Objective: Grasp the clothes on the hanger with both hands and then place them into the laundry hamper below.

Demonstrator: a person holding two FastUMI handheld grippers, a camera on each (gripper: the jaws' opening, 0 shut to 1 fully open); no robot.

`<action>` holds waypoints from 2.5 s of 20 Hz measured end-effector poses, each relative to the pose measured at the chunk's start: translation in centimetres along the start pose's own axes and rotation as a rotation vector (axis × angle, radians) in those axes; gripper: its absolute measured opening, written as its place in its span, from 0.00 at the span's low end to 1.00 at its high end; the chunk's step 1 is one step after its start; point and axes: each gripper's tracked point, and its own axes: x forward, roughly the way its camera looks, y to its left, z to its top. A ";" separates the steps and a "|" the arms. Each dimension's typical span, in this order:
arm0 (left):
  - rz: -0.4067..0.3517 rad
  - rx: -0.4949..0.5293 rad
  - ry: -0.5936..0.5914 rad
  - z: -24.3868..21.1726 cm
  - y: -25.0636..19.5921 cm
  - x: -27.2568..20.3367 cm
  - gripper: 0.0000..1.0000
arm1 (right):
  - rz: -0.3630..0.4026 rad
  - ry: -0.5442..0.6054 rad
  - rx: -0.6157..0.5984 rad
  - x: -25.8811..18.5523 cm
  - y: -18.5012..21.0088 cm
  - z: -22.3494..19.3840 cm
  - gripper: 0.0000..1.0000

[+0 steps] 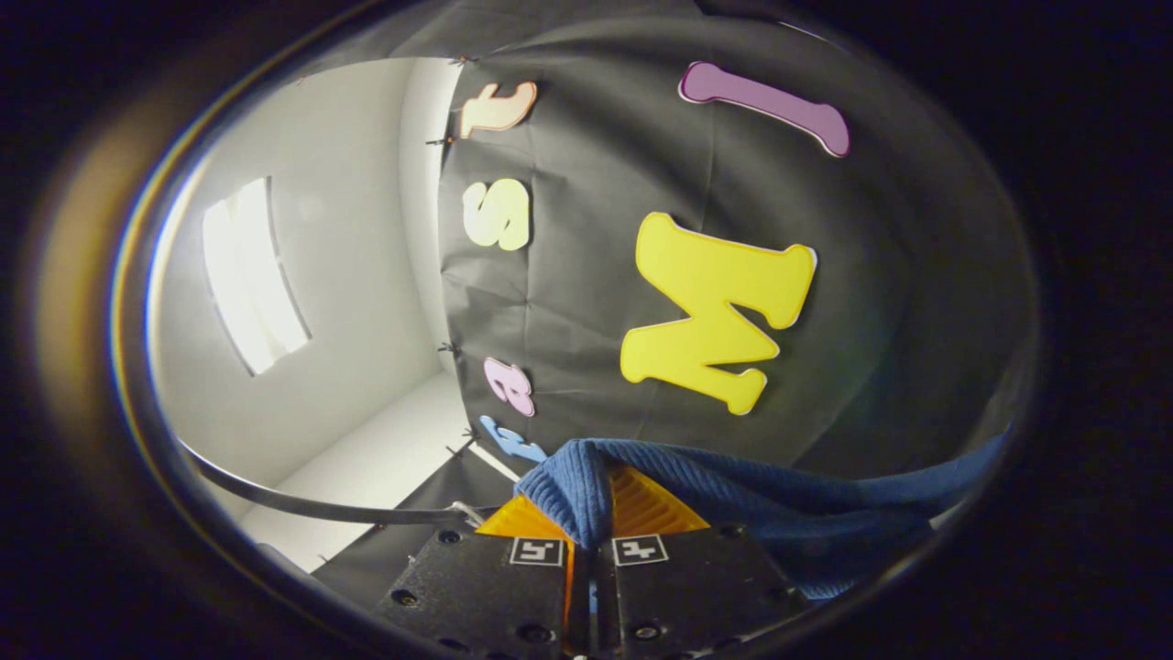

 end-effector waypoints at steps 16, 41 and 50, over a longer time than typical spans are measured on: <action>0.186 -0.114 0.119 -9.0 8.3 -3.2 0.00 | -0.334 0.192 0.056 -2.6 -11.2 -8.5 0.06; 0.025 0.087 0.305 -16.6 -2.4 -10.9 0.00 | -0.388 0.477 -0.197 -5.3 -1.5 -28.6 0.06; 0.035 0.123 0.422 -25.0 -0.8 -15.1 0.00 | -0.550 0.632 -0.375 -8.5 -8.1 -35.9 0.07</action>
